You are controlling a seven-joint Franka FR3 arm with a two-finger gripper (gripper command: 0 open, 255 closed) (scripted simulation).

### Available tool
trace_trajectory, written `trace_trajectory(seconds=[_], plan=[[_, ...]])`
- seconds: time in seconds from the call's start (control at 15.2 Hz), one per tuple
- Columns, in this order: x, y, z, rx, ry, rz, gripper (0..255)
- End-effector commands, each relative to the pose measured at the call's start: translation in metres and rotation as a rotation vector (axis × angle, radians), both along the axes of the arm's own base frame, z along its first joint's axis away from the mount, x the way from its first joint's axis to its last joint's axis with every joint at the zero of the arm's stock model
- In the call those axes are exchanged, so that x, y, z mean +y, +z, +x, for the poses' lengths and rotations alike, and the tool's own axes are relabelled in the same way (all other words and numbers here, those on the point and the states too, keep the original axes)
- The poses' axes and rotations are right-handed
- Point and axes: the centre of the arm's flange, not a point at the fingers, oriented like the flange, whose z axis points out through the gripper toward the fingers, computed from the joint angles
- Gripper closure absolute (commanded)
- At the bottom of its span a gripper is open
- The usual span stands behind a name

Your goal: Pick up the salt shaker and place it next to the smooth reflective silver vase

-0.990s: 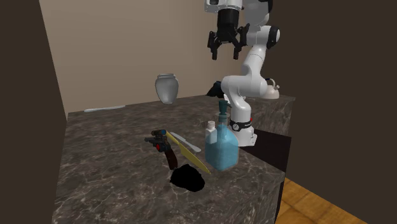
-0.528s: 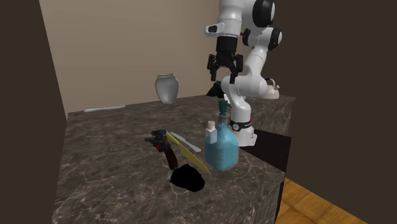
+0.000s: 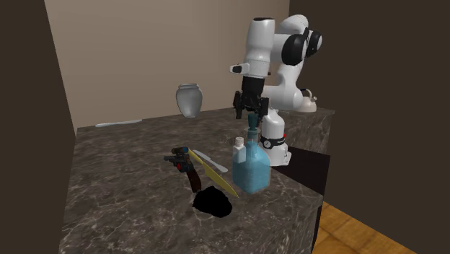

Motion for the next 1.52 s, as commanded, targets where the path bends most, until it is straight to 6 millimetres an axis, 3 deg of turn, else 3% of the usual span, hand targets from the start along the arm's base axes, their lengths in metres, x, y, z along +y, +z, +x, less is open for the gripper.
trace_trajectory(seconds=[0.0, 0.2, 0.66, 1.19, 1.25, 1.45], plan=[[-0.003, -0.026, 0.0, 0.003, -0.029, -0.013, 0], [-0.006, -0.06, 0.0, 0.011, -0.066, -0.029, 0], [-0.011, -0.097, 0.002, 0.011, -0.066, -0.029, 0], [-0.012, -0.1, 0.002, 0.011, -0.066, -0.029, 0], [-0.012, -0.1, 0.002, 0.011, -0.066, -0.029, 255], [-0.012, -0.1, 0.002, 0.011, -0.066, -0.029, 255]])
